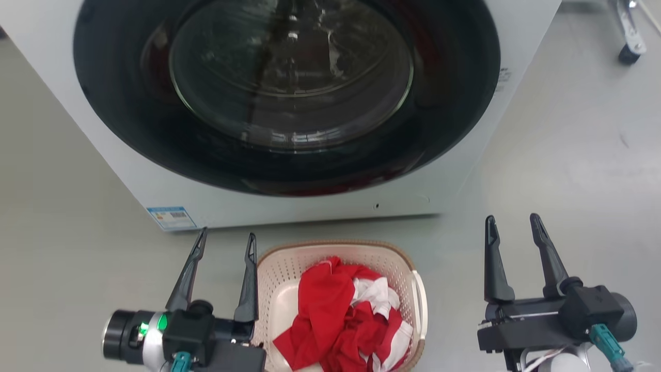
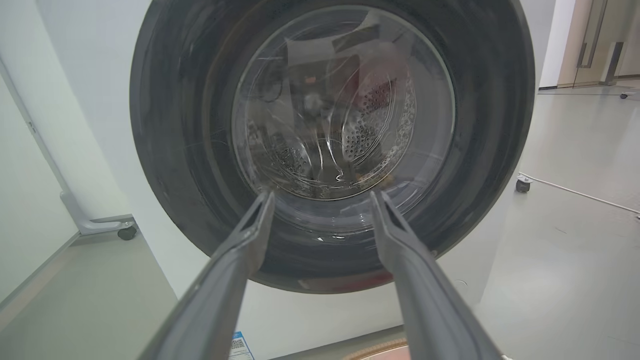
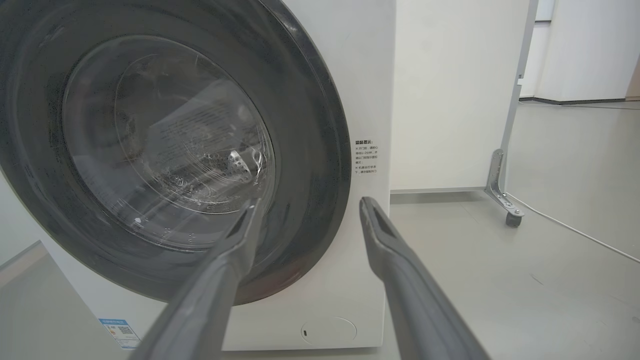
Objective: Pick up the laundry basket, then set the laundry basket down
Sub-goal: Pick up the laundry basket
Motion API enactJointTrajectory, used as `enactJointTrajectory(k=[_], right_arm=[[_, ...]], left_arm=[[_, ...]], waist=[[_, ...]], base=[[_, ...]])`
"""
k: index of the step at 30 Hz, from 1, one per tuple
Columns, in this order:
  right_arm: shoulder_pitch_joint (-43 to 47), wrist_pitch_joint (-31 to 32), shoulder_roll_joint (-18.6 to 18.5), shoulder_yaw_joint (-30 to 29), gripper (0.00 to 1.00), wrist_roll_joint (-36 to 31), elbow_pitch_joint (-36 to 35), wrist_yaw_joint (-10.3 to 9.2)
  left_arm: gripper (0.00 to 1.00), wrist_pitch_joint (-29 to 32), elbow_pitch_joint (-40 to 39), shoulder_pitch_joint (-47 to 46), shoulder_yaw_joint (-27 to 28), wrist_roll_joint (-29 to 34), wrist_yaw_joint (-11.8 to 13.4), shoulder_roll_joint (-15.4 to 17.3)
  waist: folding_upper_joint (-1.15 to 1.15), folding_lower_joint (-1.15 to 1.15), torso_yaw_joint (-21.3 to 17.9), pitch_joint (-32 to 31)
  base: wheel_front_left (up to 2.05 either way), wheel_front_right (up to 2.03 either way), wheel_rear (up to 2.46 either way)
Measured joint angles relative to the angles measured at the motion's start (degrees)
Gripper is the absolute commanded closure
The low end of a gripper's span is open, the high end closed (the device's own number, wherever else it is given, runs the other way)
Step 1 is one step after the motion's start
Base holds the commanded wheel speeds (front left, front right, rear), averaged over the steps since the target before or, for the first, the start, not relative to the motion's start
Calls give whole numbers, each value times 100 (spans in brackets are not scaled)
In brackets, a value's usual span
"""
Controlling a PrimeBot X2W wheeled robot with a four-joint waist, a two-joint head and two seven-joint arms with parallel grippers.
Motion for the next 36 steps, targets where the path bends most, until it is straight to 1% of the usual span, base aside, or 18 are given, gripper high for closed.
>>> enactJointTrajectory(k=[8,10,13,14,24,27,29,36], right_arm=[[-541,-1,-3,-71,0,56,528,125],[-691,-1,-7,-102,0,94,701,126],[-885,-1,-12,-116,0,133,942,174],[-950,-1,-13,-116,0,151,1021,176],[-1651,-1,-22,-83,0,305,1824,202],[-1862,-1,-24,-86,0,356,2028,201],[-1963,-1,-31,-113,0,363,2119,200],[-2350,-1,-48,20,0,546,2598,191]], left_arm=[[0,0,573,-591,-77,-151,0,-20],[0,0,737,-739,-75,-158,0,-24],[0,0,994,-964,-92,-366,-19,-38],[0,0,1102,-1044,-94,-374,-57,-40],[0,0,1997,-1749,25,-537,-68,-63],[0,0,2253,-1990,-42,-567,-166,-66],[0,0,2412,-2160,-122,-656,-168,-79],[0,0,3054,-2560,-122,-864,-163,-99]], waist=[[0,0,-10,652],[0,0,-6,818],[0,0,4,1070],[0,0,9,1156],[0,-1,75,2005],[0,-1,94,2265],[1,-1,108,2435],[1,-1,157,3012]], base=[[0,0,0],[0,0,0],[0,0,0],[0,0,0],[0,0,0],[0,0,0],[0,0,0],[0,0,0]])
